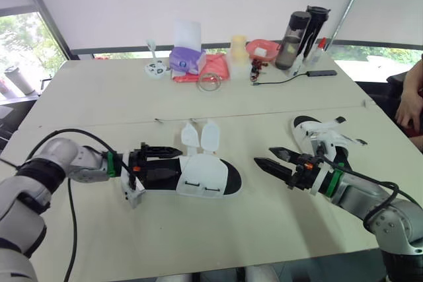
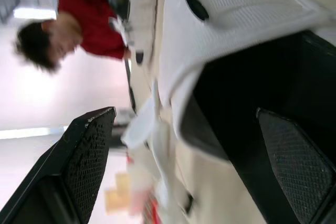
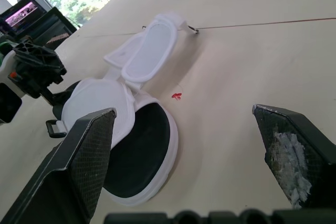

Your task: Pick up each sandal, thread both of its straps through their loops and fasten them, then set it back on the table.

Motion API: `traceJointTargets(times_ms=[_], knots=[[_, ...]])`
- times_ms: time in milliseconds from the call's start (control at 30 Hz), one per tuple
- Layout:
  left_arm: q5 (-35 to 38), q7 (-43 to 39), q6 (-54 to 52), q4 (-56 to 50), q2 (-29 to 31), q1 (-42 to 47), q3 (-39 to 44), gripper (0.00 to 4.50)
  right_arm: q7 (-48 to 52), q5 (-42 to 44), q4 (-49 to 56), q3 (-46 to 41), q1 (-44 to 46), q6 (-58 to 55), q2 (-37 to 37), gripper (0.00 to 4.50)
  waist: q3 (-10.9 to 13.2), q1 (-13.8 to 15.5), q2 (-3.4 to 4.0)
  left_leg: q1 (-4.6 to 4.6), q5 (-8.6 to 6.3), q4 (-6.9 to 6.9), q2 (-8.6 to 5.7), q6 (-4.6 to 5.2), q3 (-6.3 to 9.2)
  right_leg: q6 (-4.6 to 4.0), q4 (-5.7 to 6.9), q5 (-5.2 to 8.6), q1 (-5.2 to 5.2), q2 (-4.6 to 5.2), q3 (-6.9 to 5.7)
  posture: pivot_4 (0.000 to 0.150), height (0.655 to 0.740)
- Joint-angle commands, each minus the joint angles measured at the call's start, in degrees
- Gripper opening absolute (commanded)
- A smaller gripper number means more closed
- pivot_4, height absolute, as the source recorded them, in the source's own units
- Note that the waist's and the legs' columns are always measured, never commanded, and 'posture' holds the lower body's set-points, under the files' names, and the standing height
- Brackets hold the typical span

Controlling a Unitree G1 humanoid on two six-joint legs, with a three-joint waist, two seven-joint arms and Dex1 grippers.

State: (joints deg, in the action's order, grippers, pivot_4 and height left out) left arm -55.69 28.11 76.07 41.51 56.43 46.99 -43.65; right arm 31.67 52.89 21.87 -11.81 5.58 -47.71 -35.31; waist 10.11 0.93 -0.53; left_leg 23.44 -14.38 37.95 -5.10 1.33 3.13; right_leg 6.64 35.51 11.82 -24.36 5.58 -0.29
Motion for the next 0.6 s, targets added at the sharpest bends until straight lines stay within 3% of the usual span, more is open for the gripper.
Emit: traceJointTargets(times_ms=[33, 100, 167, 233, 300, 433, 500, 600], knots=[[37.54, -24.94, -6.77, -1.58, 1.72, -3.95, -1.15, 4.47, 0.14, 3.24, -1.00, -2.53, 3.08, -1.90, -0.25, 4.50, 0.00, -0.22, 0.00, 0.01, 0.00, 0.04, 0.00, 0.00, 0.01, 0.00, 0.00, 0.00, 0.00, 0.05, 0.00, 0.150, 0.7400], [59.40, -42.60, -18.78, -10.95, 3.80, -9.10, -0.65, 4.47, -0.11, 5.19, -2.48, -3.20, 5.12, -3.76, -0.22, 4.50, 0.01, -0.55, 0.01, 0.00, -0.01, 0.06, 0.01, 0.01, 0.00, -0.04, -0.06, 0.00, 0.02, 0.14, 0.03, 0.150, 0.7400], [73.25, -54.08, -30.42, -19.42, 4.63, -12.81, 3.46, 3.96, -0.35, 8.04, -4.32, -3.87, 7.63, -6.49, -0.33, 4.50, 0.03, -0.76, 0.05, 0.01, -0.02, 0.05, 0.03, 0.02, 0.01, -0.09, -0.08, 0.01, 0.02, 0.20, 0.08, 0.150, 0.7400], [82.32, -61.60, -40.31, -25.98, 4.81, -15.35, 7.94, 3.18, -0.85, 10.04, -5.84, -4.44, 10.17, -8.16, 0.18, 4.50, 0.04, -0.87, 0.06, 0.02, -0.02, 0.04, 0.04, 0.02, 0.04, -0.25, -0.07, 0.09, 0.00, 0.20, 0.10, 0.150, 0.7400], [88.85, -65.58, -50.25, -31.38, 4.33, -17.50, 12.40, 2.06, -1.08, 10.73, -6.91, -4.75, 11.91, -8.90, 0.33, 4.50, 0.04, -0.90, 0.06, 0.02, -0.02, 0.03, 0.05, 0.02, 0.07, -0.27, -0.06, 0.09, -0.01, 0.16, 0.11, 0.150, 0.7400], [101.80, -66.82, -70.20, -41.69, 2.87, -22.92, 21.35, 0.04, -2.06, 10.17, -8.85, -4.03, 16.09, -9.55, 0.73, 4.50, 0.04, -1.22, 0.09, 0.02, -0.02, 0.02, 0.06, 0.03, 0.09, -0.26, -0.08, 0.09, 0.00, 0.07, 0.11, 0.150, 0.7400], [107.42, -61.90, -78.48, -47.22, 1.21, -27.48, 26.66, 0.04, -3.21, 10.79, -10.52, -4.12, 18.63, -10.60, 1.20, 4.50, 0.06, -1.65, 0.12, 0.02, -0.03, 0.02, 0.05, 0.05, 0.08, -0.19, -0.08, 0.06, 0.00, 0.05, 0.12, 0.150, 0.7400], [108.96, -54.37, -86.02, -52.42, -2.72, -32.02, 32.97, 0.04, -4.17, 11.03, -11.87, -4.38, 20.69, -11.75, 1.55, 4.50, 0.06, -1.69, 0.12, 0.02, -0.04, 0.01, 0.06, 0.07, 0.09, -0.09, -0.08, 0.00, -0.02, 0.02, 0.13, 0.150, 0.7400]])
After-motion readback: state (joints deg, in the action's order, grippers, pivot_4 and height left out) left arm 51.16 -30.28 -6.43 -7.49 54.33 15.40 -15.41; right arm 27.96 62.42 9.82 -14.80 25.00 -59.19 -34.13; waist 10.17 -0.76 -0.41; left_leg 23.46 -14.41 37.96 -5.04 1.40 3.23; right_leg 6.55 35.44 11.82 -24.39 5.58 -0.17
